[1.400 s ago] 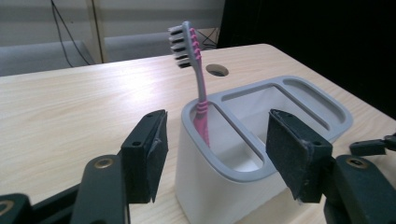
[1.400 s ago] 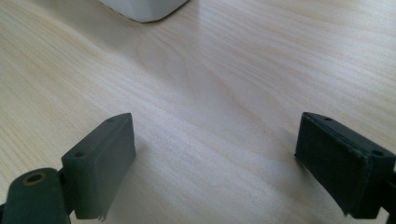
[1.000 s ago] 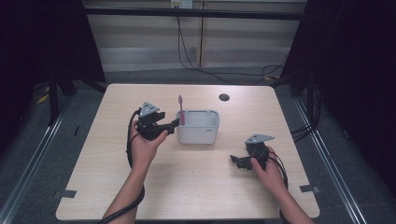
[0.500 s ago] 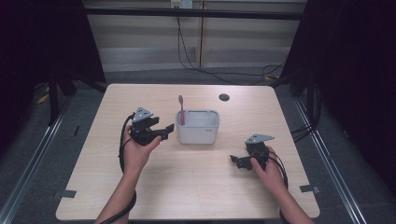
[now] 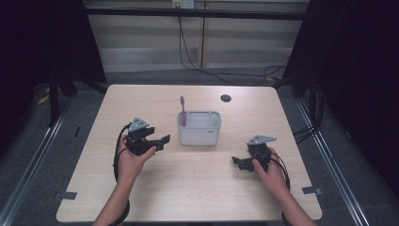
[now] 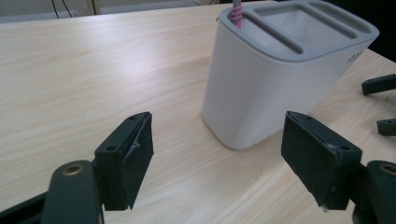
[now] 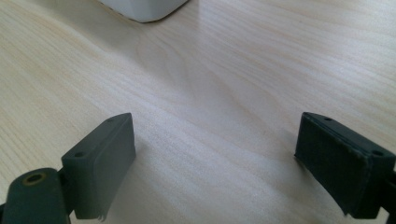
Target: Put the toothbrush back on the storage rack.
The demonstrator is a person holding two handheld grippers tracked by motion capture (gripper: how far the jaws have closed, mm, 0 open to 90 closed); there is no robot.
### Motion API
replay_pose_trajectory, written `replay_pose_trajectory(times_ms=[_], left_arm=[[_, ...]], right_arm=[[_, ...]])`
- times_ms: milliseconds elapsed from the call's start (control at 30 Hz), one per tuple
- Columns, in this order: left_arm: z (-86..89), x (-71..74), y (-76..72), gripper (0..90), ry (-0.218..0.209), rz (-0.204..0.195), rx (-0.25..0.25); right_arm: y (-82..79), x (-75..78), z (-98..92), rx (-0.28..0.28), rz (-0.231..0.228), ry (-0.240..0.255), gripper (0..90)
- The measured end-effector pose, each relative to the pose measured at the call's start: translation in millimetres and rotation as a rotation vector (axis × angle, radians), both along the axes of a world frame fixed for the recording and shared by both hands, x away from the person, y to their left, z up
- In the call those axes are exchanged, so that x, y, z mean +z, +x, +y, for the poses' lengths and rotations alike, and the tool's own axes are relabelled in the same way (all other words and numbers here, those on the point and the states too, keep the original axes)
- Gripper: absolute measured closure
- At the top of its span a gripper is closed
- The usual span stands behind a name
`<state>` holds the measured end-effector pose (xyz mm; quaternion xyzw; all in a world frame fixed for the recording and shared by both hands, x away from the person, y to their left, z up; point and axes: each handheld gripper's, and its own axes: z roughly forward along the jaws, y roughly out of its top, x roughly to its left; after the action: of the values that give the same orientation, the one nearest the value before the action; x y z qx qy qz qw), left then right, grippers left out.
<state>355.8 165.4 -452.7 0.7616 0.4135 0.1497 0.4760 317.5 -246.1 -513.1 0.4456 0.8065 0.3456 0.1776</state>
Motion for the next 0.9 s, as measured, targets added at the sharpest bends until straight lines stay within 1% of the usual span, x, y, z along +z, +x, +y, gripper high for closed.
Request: replay_pose_trajectory(times_ms=[100,300,333,400,500,533,700,733,800,833,900], left_arm=[[3.2,-3.5,-1.3,24.8,0.003,0.011,-0.001],[8.4,-9.7,-3.9,24.7,0.012,0.019,0.000],[10.7,-13.5,-4.8,24.7,0.021,0.033,-0.004],[13.3,-16.5,-5.8,24.7,0.032,0.041,-0.003],[16.2,-19.2,-6.5,24.7,0.033,0.047,-0.007],[19.4,-21.5,-6.4,24.7,0.040,0.048,-0.011],[26.2,-24.4,-7.5,24.7,0.048,0.062,-0.008],[29.8,-25.3,-7.8,24.7,0.059,0.067,-0.011],[33.5,-26.0,-8.3,24.7,0.063,0.069,-0.009],[33.5,-26.0,-8.3,24.7,0.063,0.069,-0.009],[38.7,-27.7,-9.6,24.7,0.059,0.077,-0.003]], right_arm=[[0.0,0.0,0.0,0.000,0.000,0.000,11.4],[0.0,0.0,0.0,0.000,0.000,0.000,11.4],[0.0,0.0,0.0,0.000,0.000,0.000,11.3],[0.0,0.0,0.0,0.000,0.000,0.000,11.4],[0.0,0.0,0.0,0.000,0.000,0.000,11.4],[0.0,0.0,0.0,0.000,0.000,0.000,11.4],[0.0,0.0,0.0,0.000,0.000,0.000,11.4],[0.0,0.0,0.0,0.000,0.000,0.000,11.4],[0.0,0.0,0.0,0.000,0.000,0.000,11.4],[0.0,0.0,0.0,0.000,0.000,0.000,11.4],[0.0,0.0,0.0,0.000,0.000,0.000,11.4]])
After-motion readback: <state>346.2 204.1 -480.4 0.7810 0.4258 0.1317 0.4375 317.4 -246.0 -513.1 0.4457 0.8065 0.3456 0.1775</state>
